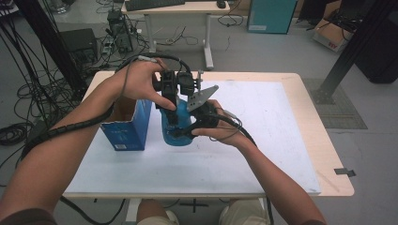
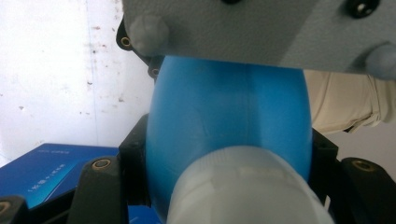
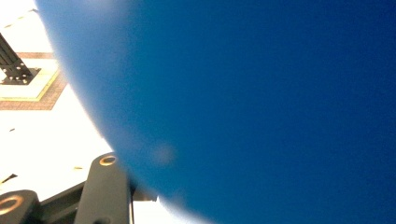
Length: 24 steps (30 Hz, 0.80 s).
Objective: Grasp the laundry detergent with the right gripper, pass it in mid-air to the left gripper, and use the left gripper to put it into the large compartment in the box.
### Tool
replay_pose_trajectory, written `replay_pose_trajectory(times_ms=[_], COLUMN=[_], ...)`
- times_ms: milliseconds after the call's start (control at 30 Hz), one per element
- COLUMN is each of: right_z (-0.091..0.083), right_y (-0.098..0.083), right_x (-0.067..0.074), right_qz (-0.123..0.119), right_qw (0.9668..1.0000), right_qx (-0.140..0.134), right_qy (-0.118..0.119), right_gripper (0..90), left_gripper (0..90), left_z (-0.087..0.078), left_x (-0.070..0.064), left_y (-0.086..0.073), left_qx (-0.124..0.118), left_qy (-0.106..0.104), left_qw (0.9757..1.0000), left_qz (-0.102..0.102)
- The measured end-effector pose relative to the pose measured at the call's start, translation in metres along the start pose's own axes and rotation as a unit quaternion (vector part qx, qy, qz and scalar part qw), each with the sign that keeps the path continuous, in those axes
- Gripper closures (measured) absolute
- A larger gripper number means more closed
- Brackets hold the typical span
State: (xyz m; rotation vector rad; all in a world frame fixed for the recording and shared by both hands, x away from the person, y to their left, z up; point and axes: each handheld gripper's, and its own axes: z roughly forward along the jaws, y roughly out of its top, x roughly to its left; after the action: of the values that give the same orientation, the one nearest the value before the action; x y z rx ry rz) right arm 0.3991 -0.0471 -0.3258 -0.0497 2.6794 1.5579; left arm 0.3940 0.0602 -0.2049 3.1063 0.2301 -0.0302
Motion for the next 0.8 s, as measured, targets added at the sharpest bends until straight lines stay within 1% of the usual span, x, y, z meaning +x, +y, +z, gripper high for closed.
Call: replay_pose_trajectory(times_ms=[367,433,467,500,567,633,667,700,733,767,800], right_z=[0.0006,0.0007,0.0008,0.001,0.0013,0.0013,0.0011,0.0004,-0.0002,-0.0001,-0.0003], right_y=[0.0006,0.0005,0.0005,0.0005,0.0004,0.0004,0.0004,0.0005,0.0005,0.0005,0.0006], right_x=[0.0006,0.0006,0.0006,0.0007,0.0005,0.0004,0.0002,0.0016,0.0026,0.0017,0.0016], right_qz=[-0.001,-0.001,-0.001,0.0,0.001,0.001,0.001,0.011,0.018,0.012,0.012], right_qw=[1.0,1.0,1.0,1.0,1.0,1.0,1.0,0.9999,0.9998,0.9999,0.9999], right_qx=[-0.001,-0.001,0.001,0.001,0.0,0.0,0.0,0.004,0.008,0.004,0.004], right_qy=[-0.001,-0.001,0.0,0.0,0.001,0.001,0.002,0.002,0.003,0.002,0.003], right_gripper=[41.4,41.4,41.4,41.4,41.4,41.4,41.4,41.4,41.4,41.4,41.4], left_gripper=[37.8,37.8,37.8,37.8,37.8,37.8,37.8,37.8,37.8,37.8,37.8], left_z=[-0.0002,-0.0001,-0.0007,0.0001,0.0,-0.0011,-0.0004,-0.0009,-0.0012,-0.0014,-0.0019], left_x=[-0.0003,-0.0005,0.0001,0.0004,0.0002,0.0018,0.0006,0.0014,0.0016,0.0015,0.0015], left_y=[-0.0015,-0.0015,-0.0013,-0.0019,-0.0016,-0.0018,-0.0023,-0.0022,-0.0022,-0.0023,-0.002], left_qx=[-0.002,-0.002,0.001,-0.001,-0.002,0.002,-0.003,-0.001,-0.002,-0.002,0.0], left_qy=[-0.001,-0.001,-0.008,0.0,-0.002,-0.006,-0.007,0.0,-0.006,-0.006,-0.007], left_qw=[1.0,1.0,1.0,1.0,1.0,1.0,1.0,1.0,1.0,1.0,1.0], left_qz=[-0.001,-0.004,-0.004,-0.001,-0.004,0.004,-0.005,0.003,0.001,0.001,0.002])
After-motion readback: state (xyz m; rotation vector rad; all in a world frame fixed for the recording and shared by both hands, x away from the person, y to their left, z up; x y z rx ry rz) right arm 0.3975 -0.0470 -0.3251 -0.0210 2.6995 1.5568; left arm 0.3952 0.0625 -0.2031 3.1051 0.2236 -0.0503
